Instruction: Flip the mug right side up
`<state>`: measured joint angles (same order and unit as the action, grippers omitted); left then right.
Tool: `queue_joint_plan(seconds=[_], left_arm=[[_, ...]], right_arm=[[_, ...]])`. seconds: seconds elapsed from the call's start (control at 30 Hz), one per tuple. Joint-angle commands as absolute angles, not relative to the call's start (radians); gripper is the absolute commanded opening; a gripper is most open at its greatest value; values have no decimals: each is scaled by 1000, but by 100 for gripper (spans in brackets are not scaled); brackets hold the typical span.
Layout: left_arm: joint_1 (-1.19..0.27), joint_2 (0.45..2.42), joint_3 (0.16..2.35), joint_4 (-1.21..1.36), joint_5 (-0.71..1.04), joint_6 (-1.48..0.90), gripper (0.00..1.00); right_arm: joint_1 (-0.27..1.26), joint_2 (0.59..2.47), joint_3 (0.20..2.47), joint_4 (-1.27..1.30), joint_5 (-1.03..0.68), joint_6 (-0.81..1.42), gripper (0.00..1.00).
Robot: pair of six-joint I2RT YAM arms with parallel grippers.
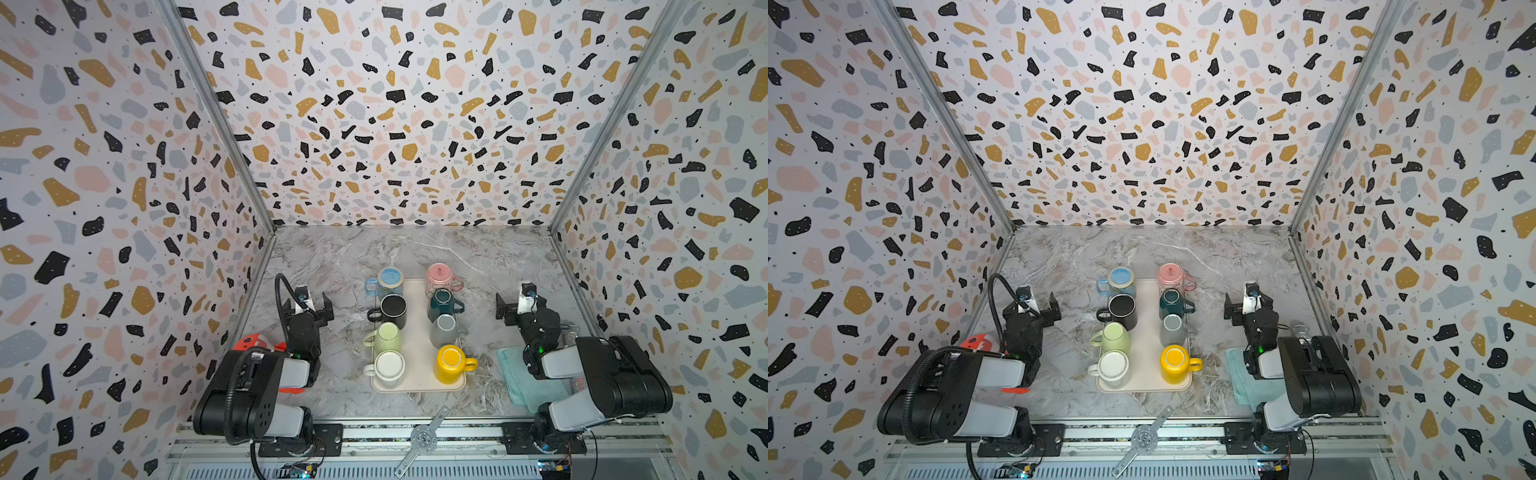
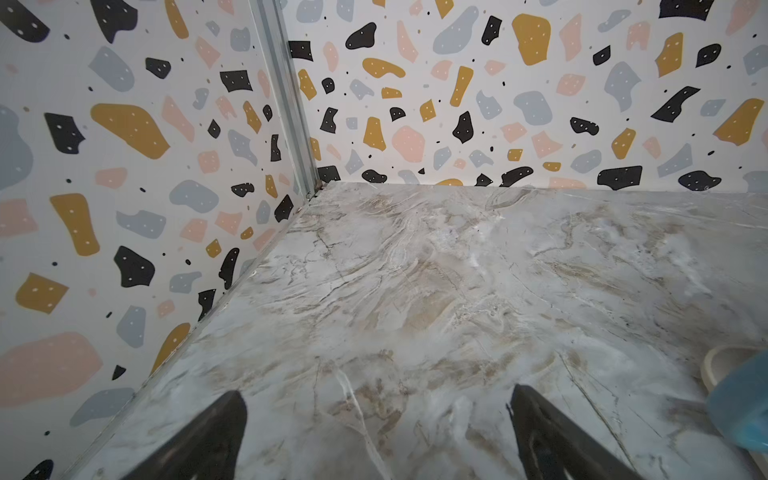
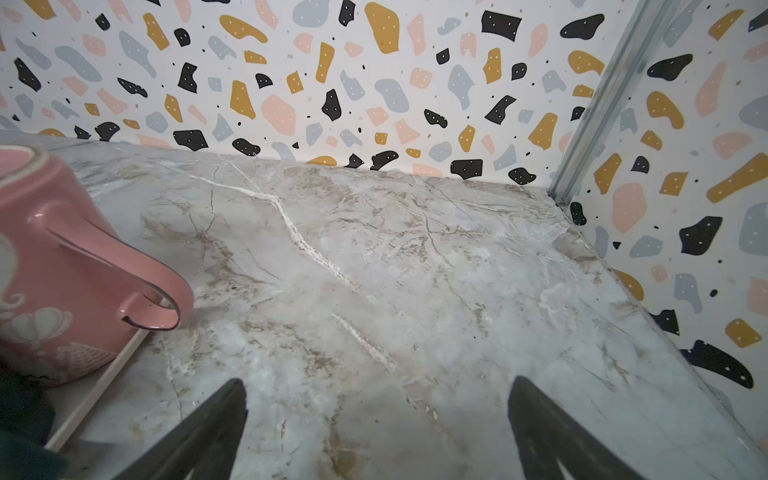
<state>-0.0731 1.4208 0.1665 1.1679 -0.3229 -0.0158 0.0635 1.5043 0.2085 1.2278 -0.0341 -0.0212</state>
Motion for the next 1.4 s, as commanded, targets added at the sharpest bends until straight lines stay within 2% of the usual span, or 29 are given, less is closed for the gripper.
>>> queue_joint_plan(seconds=[0.0,1.23,1.3,1.37], left_arm=[[-67,1415,177,1207,-336,-23,100],[-67,1416,179,1204,-332,-23,100],[-67,1413,176,1209,-331,-20,94],[-67,1397,190,1187,-322,-17,94]], right_arm=[[62,1499,213,1246,-40,-23,99],[61,1496,210,1249,-42,-22,99],[61,1488,220,1233,-44,-24,100],[62,1444,270,1108,-45,-27,99]])
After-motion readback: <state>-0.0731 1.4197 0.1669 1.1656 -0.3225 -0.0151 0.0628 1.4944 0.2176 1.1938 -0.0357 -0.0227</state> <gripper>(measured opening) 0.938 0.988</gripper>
